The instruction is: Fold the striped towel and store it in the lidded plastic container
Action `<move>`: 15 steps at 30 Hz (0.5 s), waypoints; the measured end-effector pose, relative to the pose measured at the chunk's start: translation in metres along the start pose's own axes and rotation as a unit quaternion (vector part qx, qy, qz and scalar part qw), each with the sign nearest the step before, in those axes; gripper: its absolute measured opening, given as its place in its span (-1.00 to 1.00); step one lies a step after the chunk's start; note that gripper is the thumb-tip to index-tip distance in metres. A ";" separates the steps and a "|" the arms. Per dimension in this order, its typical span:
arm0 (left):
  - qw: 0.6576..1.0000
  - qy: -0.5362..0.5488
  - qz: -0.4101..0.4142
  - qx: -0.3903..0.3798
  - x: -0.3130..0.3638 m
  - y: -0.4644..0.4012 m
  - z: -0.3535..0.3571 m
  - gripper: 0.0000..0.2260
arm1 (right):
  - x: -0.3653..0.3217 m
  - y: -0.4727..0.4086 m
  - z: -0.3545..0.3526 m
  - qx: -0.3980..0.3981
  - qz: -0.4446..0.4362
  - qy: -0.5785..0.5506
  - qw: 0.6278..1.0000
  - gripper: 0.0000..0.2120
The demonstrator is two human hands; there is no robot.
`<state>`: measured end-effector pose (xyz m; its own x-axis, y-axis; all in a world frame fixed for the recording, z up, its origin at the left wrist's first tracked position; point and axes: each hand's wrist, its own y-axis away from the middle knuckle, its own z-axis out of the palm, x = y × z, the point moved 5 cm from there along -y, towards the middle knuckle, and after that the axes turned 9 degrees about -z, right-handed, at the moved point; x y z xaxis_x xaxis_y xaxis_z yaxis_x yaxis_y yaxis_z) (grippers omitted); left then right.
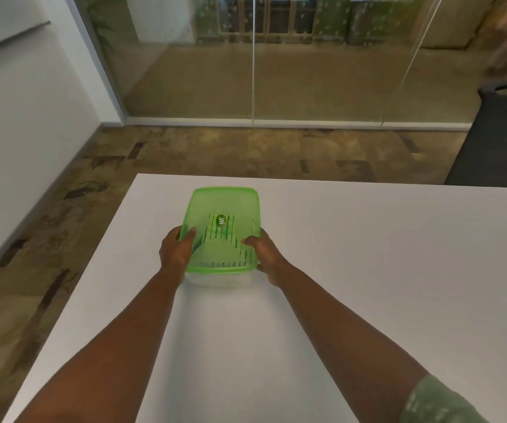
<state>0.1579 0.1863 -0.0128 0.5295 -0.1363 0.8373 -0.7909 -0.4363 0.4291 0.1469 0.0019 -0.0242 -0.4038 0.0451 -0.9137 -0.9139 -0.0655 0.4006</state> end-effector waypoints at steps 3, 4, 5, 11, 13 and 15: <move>1.000 0.009 -0.012 0.011 -0.006 -0.014 -0.016 -0.69 | 0.002 -0.011 0.021 -0.023 0.004 0.015 1.000 -0.51; 1.000 0.008 -0.013 0.014 -0.009 -0.019 -0.021 -0.69 | 0.003 -0.014 0.027 -0.030 0.005 0.018 0.999 -0.51; 1.000 0.002 -0.017 0.012 -0.010 -0.023 -0.026 -0.69 | 0.005 -0.015 0.033 -0.037 0.008 0.019 0.999 -0.50; 1.000 -0.021 -0.003 -0.011 -0.018 -0.036 -0.036 -0.67 | 0.015 -0.020 0.048 -0.052 0.018 0.024 0.998 -0.47; 0.999 -0.036 0.004 -0.012 -0.019 -0.034 -0.035 -0.67 | 0.015 -0.019 0.047 -0.057 0.025 0.026 0.998 -0.48; 0.998 -0.062 0.013 0.000 -0.021 -0.033 -0.036 -0.65 | 0.012 -0.018 0.045 -0.056 0.019 0.036 0.998 -0.50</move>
